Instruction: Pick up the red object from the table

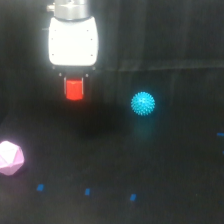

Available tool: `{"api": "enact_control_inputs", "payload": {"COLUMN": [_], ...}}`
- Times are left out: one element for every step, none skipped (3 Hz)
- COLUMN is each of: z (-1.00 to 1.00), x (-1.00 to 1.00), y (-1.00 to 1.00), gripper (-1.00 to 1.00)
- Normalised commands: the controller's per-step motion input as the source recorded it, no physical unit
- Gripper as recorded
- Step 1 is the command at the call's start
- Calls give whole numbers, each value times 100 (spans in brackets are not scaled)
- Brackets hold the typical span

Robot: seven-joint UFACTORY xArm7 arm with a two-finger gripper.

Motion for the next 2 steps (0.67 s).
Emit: {"api": "enact_control_inputs", "payload": {"z": [-47, -7], "x": [21, 8], "y": [-49, 23], "gripper": [-100, -100]}}
